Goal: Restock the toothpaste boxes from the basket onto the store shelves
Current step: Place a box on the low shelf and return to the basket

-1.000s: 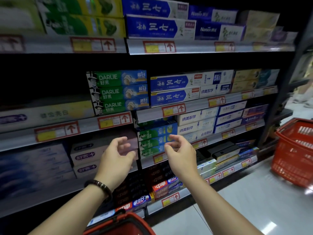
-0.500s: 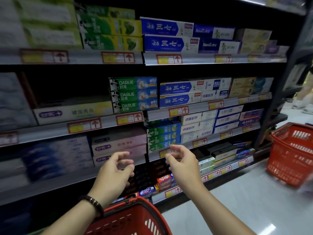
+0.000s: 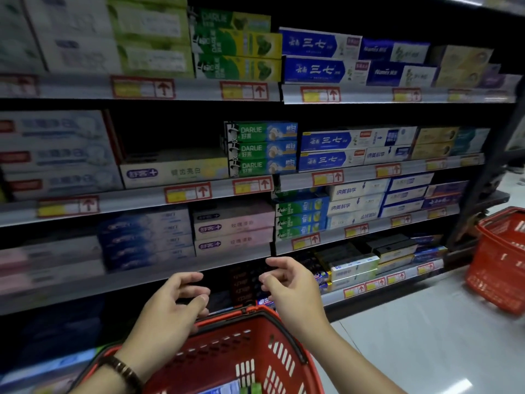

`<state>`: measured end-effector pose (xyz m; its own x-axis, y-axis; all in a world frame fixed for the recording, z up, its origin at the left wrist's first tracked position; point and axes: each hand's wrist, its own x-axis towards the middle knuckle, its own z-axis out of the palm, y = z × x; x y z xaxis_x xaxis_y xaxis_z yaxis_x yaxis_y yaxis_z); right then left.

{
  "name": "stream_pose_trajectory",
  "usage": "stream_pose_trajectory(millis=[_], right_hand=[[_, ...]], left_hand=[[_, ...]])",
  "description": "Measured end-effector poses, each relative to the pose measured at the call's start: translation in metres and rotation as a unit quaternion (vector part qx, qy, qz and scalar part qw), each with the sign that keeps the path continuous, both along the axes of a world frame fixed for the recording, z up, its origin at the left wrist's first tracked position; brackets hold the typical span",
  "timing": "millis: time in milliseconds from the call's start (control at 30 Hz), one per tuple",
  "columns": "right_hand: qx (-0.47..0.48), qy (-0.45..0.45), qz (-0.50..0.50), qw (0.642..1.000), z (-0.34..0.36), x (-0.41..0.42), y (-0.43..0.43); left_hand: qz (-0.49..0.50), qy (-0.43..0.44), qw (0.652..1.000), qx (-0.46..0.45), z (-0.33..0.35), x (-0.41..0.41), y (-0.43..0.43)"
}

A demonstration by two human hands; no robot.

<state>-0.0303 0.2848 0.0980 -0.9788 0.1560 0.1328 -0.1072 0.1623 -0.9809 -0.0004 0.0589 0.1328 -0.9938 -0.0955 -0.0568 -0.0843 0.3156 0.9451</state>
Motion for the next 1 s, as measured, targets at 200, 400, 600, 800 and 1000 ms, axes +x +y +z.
stream_pose_trajectory(millis=[200, 400, 600, 800, 1000], right_hand=[[0.010, -0.009, 0.031, 0.999, -0.019, 0.005, -0.021], [0.019, -0.011, 0.055, 0.998, -0.033, 0.006, -0.030], [0.023, -0.037, 0.092, 0.995, -0.057, 0.009, -0.045], [0.023, -0.072, 0.142, 0.987, -0.080, 0.016, -0.054], [0.044, -0.107, 0.158, 0.981, -0.102, 0.016, -0.055]], left_hand=[[0.024, -0.015, 1.000, 0.004, -0.018, 0.011, -0.023], [0.030, -0.025, 0.999, 0.013, -0.036, 0.011, -0.036], [0.032, -0.036, 0.999, 0.013, -0.057, 0.014, -0.047], [0.013, -0.056, 0.998, -0.006, -0.077, 0.018, -0.060], [0.016, -0.082, 0.996, -0.015, -0.100, 0.020, -0.074]])
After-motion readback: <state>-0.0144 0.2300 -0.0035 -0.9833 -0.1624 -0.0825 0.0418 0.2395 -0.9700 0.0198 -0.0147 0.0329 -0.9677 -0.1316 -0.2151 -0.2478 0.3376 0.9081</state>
